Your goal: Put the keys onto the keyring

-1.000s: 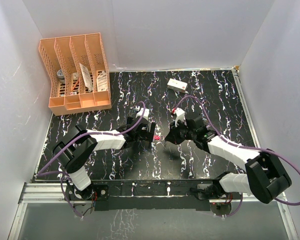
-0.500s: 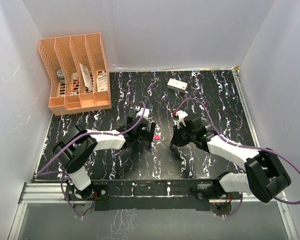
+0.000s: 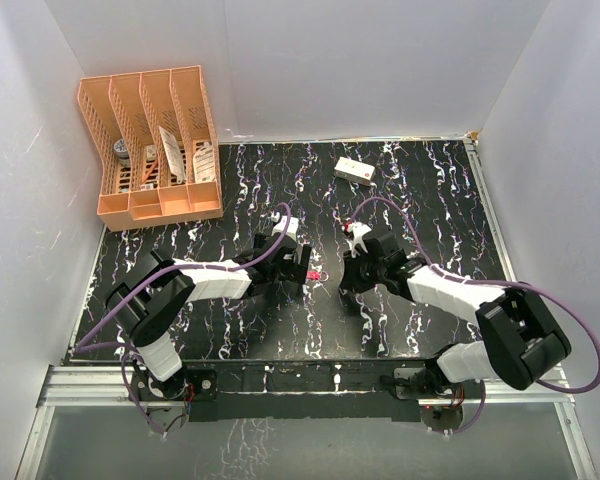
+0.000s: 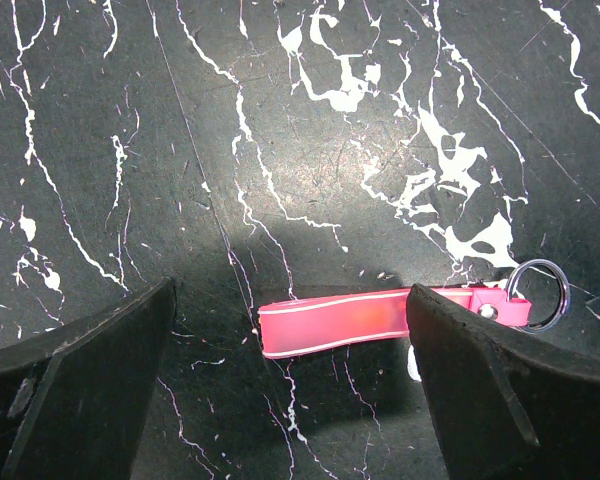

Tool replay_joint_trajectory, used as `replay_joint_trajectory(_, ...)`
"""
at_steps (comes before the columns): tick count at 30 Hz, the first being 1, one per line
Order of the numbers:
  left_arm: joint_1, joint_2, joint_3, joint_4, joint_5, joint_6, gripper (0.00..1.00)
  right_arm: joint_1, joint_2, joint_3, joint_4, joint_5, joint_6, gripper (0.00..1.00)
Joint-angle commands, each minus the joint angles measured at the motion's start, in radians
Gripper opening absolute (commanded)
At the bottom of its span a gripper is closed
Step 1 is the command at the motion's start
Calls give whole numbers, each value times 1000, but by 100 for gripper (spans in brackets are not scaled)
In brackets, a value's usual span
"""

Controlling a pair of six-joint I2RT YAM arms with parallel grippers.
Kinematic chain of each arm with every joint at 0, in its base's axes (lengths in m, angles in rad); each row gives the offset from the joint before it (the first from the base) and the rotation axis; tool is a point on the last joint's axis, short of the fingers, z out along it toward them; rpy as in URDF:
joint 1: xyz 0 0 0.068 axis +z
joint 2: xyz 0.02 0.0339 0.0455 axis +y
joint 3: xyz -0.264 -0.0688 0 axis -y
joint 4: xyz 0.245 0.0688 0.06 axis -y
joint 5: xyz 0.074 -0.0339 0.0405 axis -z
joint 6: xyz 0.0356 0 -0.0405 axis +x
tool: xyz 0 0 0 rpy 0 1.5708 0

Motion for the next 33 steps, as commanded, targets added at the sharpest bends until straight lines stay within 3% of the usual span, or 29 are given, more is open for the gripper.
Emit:
replay_joint_trajectory(1,-3,28,-17,-73,23,-22,98,4,16,49,79,-13,-11,0)
replay_joint_trajectory(33,-3,31,-14,-74,18,-16,98,5,133,78,266,-65,0,0)
